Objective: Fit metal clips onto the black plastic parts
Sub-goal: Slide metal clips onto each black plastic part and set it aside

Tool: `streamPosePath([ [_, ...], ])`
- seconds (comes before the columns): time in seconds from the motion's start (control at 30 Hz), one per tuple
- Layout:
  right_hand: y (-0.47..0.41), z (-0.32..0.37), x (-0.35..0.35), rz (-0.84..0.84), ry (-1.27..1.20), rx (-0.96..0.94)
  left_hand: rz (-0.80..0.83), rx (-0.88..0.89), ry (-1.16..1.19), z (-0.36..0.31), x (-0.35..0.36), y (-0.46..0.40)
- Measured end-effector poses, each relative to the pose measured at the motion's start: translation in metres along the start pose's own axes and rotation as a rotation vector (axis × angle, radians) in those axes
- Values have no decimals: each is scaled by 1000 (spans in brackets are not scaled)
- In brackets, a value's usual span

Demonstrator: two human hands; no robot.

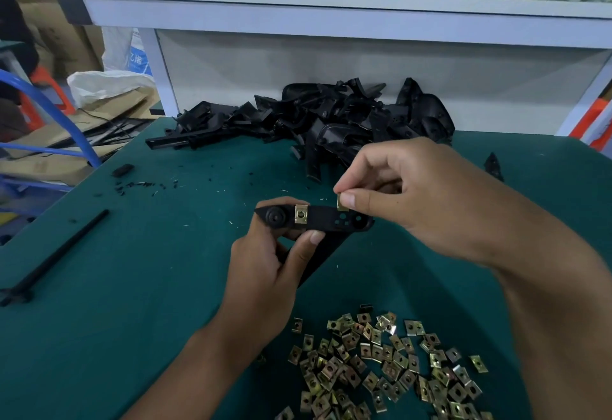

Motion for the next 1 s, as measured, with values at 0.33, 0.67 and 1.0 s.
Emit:
streamPosePath([
  [0.33, 7, 3, -4, -12, 92, -26, 40, -9, 76, 4, 3, 0],
  [0.67, 8, 5, -3, 35, 35, 87, 44, -14, 88, 6, 3, -2],
  [1.0, 7, 11, 7, -42, 204, 153, -7, -53, 103, 1, 4, -4],
])
Point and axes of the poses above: each hand's wrist, its own y-axis away from the middle knuckle, its own x-axis out of the palm, z = x × y, the point moved 1 cm from there along -y, towards the middle knuckle, and after that the axes turned 7 degrees about z, right-handed, at the moved point
